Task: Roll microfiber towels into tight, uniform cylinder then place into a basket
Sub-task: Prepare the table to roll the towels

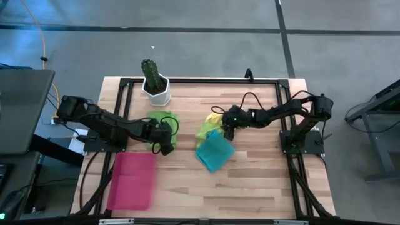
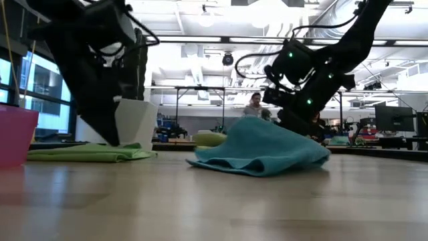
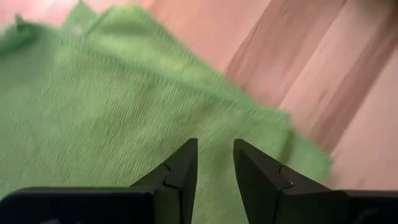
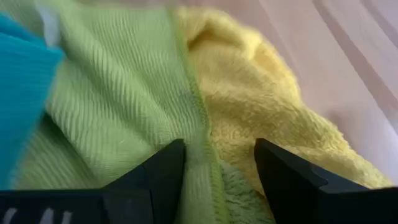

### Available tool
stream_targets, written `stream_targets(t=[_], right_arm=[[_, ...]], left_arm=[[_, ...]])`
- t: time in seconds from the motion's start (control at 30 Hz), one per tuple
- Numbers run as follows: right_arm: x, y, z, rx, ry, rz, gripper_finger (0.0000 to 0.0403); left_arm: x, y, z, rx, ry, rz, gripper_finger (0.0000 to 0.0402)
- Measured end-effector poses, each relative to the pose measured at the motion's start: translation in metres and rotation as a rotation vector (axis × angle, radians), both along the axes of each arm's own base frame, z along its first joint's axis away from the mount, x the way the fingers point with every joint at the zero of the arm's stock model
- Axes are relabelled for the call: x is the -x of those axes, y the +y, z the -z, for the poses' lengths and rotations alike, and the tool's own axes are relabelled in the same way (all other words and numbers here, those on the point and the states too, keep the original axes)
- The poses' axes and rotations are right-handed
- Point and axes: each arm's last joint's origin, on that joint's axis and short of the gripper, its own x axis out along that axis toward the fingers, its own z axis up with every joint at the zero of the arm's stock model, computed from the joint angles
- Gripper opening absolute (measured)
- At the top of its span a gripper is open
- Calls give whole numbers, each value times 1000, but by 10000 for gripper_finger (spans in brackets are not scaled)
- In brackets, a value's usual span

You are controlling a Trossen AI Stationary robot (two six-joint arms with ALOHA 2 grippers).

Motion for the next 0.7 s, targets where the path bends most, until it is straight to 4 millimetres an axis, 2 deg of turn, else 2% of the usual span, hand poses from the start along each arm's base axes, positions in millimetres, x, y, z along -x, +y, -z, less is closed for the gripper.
stream_targets(t=[0.2,0.33,0.57,0.7], right_arm=[[14,-4,5,9,158,108,193],[21,-5,3,27,208,184,193],[55,-5,-15,207,371,430,193],[70,-3,-31,233,371,552,193]], left_arm=[[-5,1,-21,-19,-182,-10,94],[-14,-1,-35,-54,-329,58,94],[-27,-10,-52,-118,-513,197,94],[-30,-15,-56,-129,-548,230,94]])
